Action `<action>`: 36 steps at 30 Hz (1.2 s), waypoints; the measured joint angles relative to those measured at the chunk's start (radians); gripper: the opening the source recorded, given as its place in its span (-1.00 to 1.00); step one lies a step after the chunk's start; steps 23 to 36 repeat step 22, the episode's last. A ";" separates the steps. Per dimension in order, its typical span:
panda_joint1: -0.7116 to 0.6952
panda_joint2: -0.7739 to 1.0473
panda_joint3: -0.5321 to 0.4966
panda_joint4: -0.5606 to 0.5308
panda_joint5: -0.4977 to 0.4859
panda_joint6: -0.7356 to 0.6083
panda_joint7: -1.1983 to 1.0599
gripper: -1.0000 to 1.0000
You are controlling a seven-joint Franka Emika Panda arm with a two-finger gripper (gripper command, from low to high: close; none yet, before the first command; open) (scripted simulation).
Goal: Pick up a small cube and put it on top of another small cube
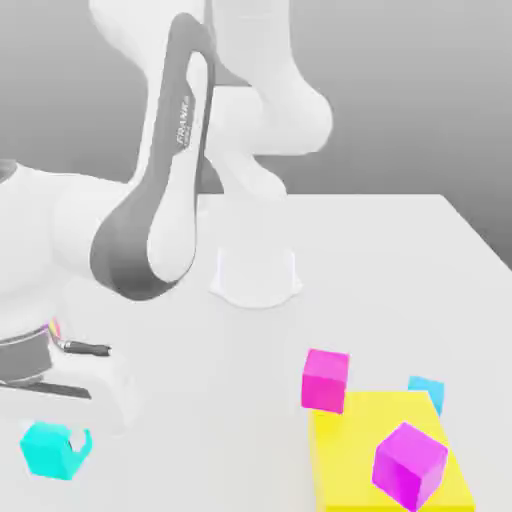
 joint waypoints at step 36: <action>0.280 -0.365 0.239 -0.395 -0.222 0.071 0.089 1.00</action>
